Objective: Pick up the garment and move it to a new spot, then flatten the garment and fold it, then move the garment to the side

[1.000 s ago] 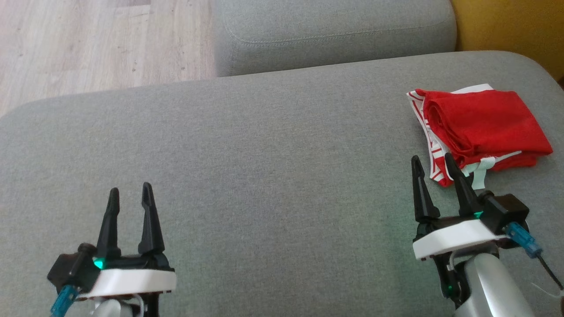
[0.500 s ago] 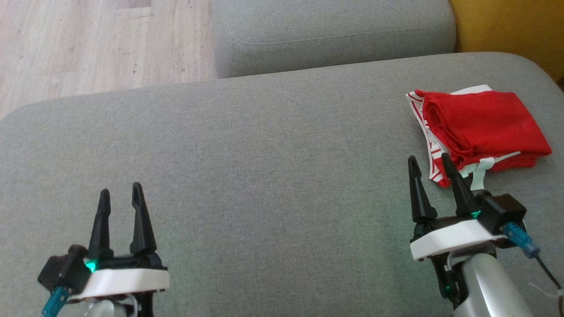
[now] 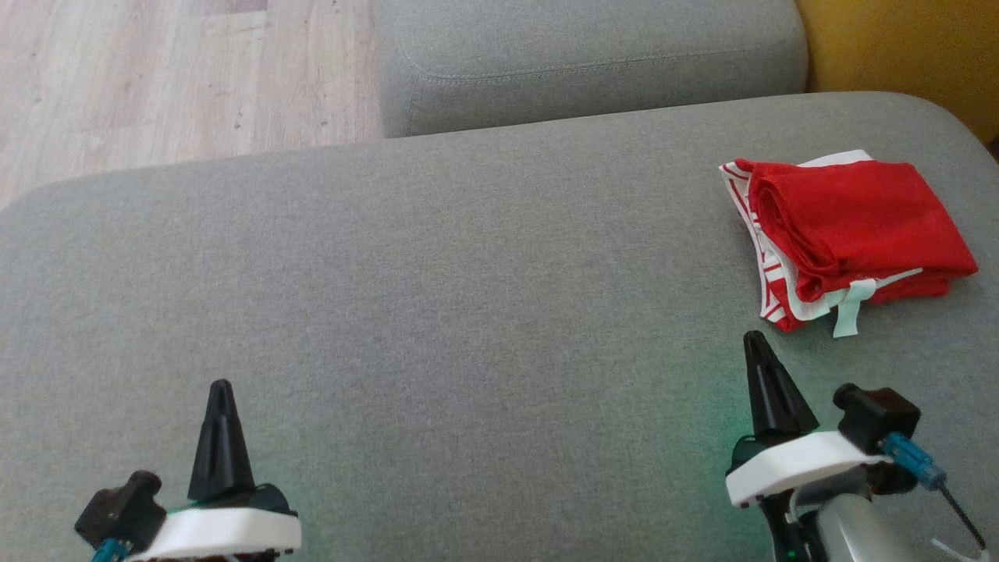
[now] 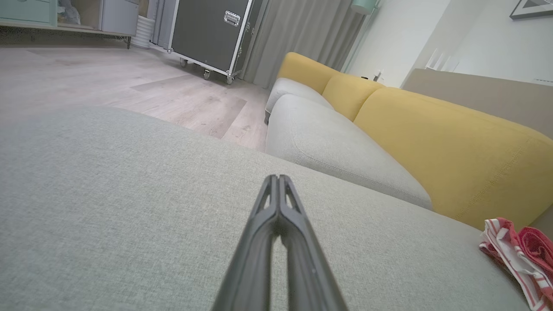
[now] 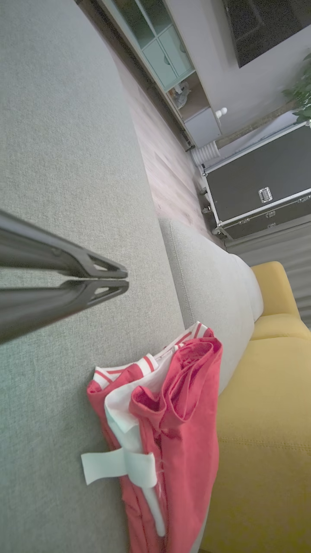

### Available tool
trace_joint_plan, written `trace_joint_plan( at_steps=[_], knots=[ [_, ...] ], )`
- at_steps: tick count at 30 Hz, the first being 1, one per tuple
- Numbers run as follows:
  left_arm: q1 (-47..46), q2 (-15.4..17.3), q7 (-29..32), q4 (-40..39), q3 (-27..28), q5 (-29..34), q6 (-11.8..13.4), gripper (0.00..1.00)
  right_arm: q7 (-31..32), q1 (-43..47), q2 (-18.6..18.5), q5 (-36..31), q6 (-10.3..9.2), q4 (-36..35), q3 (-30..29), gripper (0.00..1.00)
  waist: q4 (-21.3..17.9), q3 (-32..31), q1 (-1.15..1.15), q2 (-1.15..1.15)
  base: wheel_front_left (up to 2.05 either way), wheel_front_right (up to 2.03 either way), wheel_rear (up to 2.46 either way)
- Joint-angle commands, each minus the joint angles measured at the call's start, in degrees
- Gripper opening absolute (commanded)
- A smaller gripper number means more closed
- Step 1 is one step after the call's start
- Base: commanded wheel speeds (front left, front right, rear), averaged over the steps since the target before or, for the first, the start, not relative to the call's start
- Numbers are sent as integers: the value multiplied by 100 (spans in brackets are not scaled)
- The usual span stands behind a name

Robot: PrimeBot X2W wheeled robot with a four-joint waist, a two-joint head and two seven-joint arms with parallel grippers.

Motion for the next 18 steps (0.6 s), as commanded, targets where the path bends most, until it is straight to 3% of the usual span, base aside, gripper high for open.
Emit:
trace_joint_plan(
  at_steps=[1,18],
  knots=[
    [-245,10,40,-192,37,-175,0,0,56,-269,-24,216,0,-220,-52,0,5,-1,0,0,0,0,0],
    [-314,19,322,-191,121,-1125,2,0,310,-248,-50,1328,-1,-333,-196,0,36,-10,0,0,0,0,0]
  ],
)
